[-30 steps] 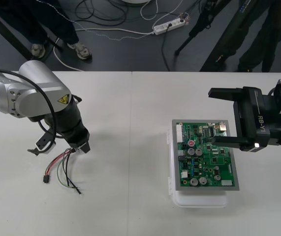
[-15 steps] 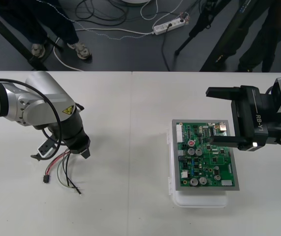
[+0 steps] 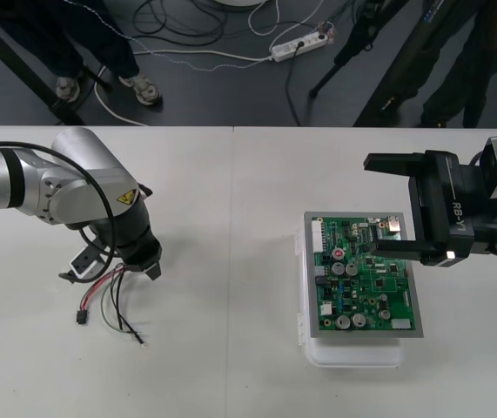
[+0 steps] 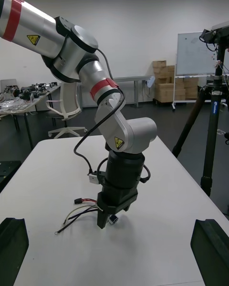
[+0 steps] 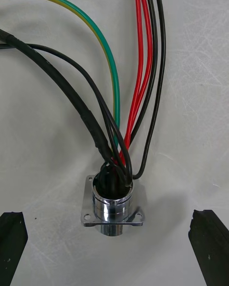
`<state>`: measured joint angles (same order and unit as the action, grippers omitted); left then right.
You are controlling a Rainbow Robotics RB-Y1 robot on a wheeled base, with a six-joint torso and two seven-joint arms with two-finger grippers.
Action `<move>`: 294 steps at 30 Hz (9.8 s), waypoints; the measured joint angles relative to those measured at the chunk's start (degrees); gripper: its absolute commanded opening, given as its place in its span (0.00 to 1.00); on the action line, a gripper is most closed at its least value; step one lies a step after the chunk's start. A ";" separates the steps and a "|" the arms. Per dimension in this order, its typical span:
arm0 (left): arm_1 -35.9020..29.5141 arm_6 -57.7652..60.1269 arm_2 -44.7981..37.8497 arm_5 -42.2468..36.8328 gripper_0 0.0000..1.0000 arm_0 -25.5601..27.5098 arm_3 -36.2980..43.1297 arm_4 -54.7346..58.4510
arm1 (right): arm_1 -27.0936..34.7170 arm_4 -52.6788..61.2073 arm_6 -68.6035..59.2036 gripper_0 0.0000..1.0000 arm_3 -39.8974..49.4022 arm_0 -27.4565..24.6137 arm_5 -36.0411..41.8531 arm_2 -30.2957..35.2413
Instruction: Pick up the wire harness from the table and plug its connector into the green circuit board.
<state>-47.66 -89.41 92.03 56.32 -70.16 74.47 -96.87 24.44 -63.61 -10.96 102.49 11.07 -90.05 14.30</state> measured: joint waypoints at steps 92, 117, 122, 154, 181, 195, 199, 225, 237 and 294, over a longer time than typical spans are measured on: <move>0.50 0.00 -0.06 -1.70 0.00 3.35 -1.41 -5.00 | 0.01 0.00 0.00 1.00 0.01 0.04 0.00 0.00; -5.53 0.00 -10.05 4.17 0.00 3.66 4.76 4.92 | 0.02 0.00 0.00 1.00 0.01 0.04 0.00 0.00; -7.24 0.00 -13.14 7.43 0.00 3.67 5.04 8.16 | 0.02 0.00 0.00 1.00 0.02 0.04 0.00 0.00; -18.58 0.02 -21.78 20.65 0.00 3.68 1.73 44.26 | 0.05 0.00 -0.02 1.00 0.03 0.06 0.00 0.00; -18.55 32.36 -44.61 30.55 0.00 23.26 -2.81 54.94 | 0.07 0.03 -0.18 1.00 0.07 0.13 0.00 0.00; -17.04 43.68 -56.45 30.57 0.00 37.97 2.83 54.11 | 0.09 0.44 -3.09 1.00 0.08 0.23 0.00 0.00; -15.17 55.80 -60.35 30.58 0.00 41.75 4.64 53.21 | 0.11 0.46 -3.10 1.00 0.08 0.24 0.00 0.00; -0.13 86.07 -64.57 30.80 0.00 52.36 12.25 52.66 | 1.00 1.05 -3.17 1.00 0.08 0.26 0.00 0.00; 2.82 98.77 -68.03 30.82 0.00 52.36 17.39 47.87 | 1.03 1.60 -3.52 1.00 0.08 0.26 0.00 0.00; 14.25 137.81 -72.17 31.24 0.00 52.33 22.57 49.85 | 1.93 3.17 -6.82 1.00 0.08 0.27 0.00 0.00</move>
<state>-33.41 48.40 19.85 87.56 -17.83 97.04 -47.02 26.37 -60.45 -17.78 102.57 11.34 -90.05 14.30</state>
